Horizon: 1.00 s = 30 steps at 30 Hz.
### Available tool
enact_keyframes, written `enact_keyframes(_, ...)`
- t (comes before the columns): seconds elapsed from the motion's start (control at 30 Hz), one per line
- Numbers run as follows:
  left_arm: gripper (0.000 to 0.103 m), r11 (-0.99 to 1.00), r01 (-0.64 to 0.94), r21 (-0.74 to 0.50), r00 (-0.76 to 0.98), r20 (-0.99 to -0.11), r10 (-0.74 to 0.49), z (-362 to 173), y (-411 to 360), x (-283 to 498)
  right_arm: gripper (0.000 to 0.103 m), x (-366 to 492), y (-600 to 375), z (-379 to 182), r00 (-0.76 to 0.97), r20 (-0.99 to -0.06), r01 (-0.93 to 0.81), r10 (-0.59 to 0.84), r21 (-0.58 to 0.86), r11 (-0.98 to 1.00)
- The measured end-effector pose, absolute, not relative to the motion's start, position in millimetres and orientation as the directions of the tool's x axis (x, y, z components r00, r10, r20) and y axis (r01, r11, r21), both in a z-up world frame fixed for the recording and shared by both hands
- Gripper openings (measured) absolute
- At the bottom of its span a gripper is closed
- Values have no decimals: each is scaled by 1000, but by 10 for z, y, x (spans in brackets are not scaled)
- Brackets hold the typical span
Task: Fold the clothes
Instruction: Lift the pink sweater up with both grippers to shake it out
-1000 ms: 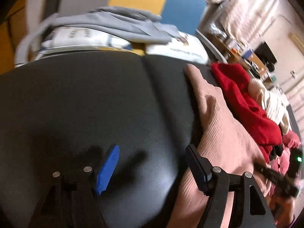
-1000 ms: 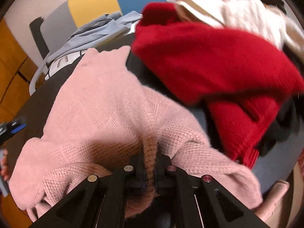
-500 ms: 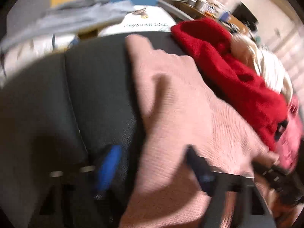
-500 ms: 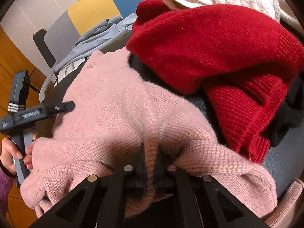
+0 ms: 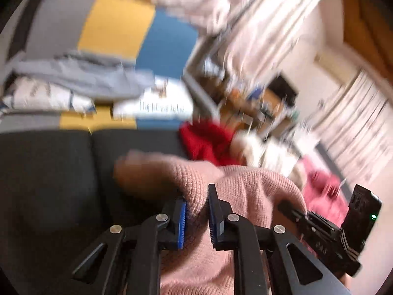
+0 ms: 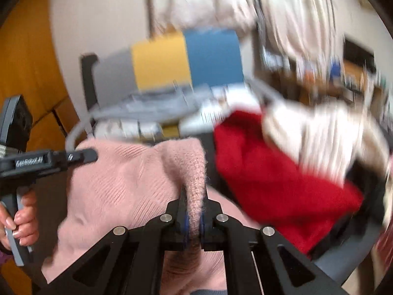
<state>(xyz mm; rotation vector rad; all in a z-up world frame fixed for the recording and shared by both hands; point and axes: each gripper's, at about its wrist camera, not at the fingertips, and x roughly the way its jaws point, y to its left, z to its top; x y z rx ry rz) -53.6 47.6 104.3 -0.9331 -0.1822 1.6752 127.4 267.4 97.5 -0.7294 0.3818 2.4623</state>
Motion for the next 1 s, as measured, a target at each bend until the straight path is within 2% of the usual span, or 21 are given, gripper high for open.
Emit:
enact_keyframes(0.23,14,-280,-783,-556,-185,-222,957,2130,-515,-573,5,796,2015,2242,-861,-347,-413,372,49,-909)
enact_keyframes(0.43,12,-257,-822,-508,-263,-61,963,2932,-1298,-534,5,531,1386,3098,-938,-193,-291,287,-11,-957)
enact_keyframes(0.53,11,-294,-844,-450,-332,6,943,3308,-1651,-437,5,545,1149,3459,-964,-109,-246,244,5,-969)
enact_keyframes(0.83,10,-452,-854,-256,-497,148,855,3951,-2391,142,5,870,835,3839,-985,42,-165,166,25,-986)
enact_keyframes(0.87,7,-463,-852,-244,-507,163,846,3999,-2476,200,5,932,783,3858,-986,55,-160,161,18,-987)
enact_keyframes(0.9,0,-496,-842,-212,-535,207,819,4034,-2554,296,5,993,730,3877,-986,67,-155,155,12,-988)
enact_keyframes(0.97,0,-569,-809,-146,-584,305,752,4100,-2707,501,5,1043,673,3861,-985,65,-160,159,-12,-987)
enact_keyframes(1.0,0,-571,-808,-142,-585,308,750,4108,-2710,511,5,1064,647,3850,-985,62,-163,162,-24,-986)
